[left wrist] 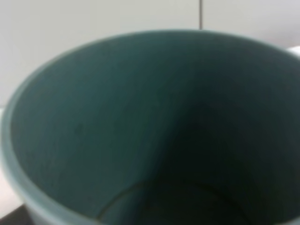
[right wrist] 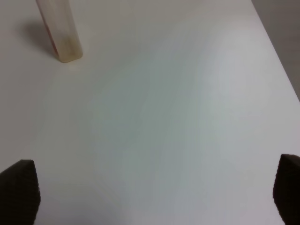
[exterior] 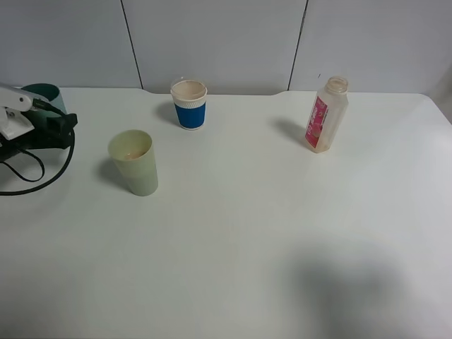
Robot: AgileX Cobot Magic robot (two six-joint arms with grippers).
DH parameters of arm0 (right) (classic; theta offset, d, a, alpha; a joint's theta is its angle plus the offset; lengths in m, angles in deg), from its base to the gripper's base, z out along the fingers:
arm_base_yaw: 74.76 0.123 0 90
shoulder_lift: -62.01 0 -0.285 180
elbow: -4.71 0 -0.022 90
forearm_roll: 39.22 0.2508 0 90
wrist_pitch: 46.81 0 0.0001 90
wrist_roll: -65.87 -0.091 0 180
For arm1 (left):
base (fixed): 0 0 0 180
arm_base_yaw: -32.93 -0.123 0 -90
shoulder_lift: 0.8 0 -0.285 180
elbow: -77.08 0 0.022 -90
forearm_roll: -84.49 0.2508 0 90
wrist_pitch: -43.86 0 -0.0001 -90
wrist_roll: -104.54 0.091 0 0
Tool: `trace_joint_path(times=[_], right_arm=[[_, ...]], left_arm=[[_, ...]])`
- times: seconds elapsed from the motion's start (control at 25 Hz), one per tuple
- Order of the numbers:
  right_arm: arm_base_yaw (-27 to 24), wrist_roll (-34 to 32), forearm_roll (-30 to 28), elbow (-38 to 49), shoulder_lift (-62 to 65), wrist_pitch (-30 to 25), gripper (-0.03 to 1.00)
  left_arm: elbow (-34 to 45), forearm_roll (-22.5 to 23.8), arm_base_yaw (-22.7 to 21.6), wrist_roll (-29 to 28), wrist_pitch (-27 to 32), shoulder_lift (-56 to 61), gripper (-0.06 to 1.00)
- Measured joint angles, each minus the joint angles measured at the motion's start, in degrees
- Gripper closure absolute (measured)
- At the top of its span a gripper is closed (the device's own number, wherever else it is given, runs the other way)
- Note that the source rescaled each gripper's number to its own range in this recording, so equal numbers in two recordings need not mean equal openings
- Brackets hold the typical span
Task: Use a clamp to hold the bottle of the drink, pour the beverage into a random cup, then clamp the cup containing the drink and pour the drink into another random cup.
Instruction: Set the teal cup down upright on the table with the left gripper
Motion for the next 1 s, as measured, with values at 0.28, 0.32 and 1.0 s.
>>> trace_joint_path(times=[0.28, 0.32, 1.0], right_arm=[[0.0, 0.0, 0.0, 0.0, 0.0, 0.0, -0.03], [0.0, 0.0, 0.0, 0.0, 0.0, 0.0, -0.03], [0.0, 0.0, 0.0, 0.0, 0.0, 0.0, -0.03]], left_arm=[[-3.38, 2.02, 0.0, -1.64, 0.0, -4.7, 0.94], [-3.93, 2.07, 0.0, -1.7, 0.0, -5.34, 0.94], [-13.61, 6.03, 0.09, -4.0, -0.04, -13.8, 0.94]])
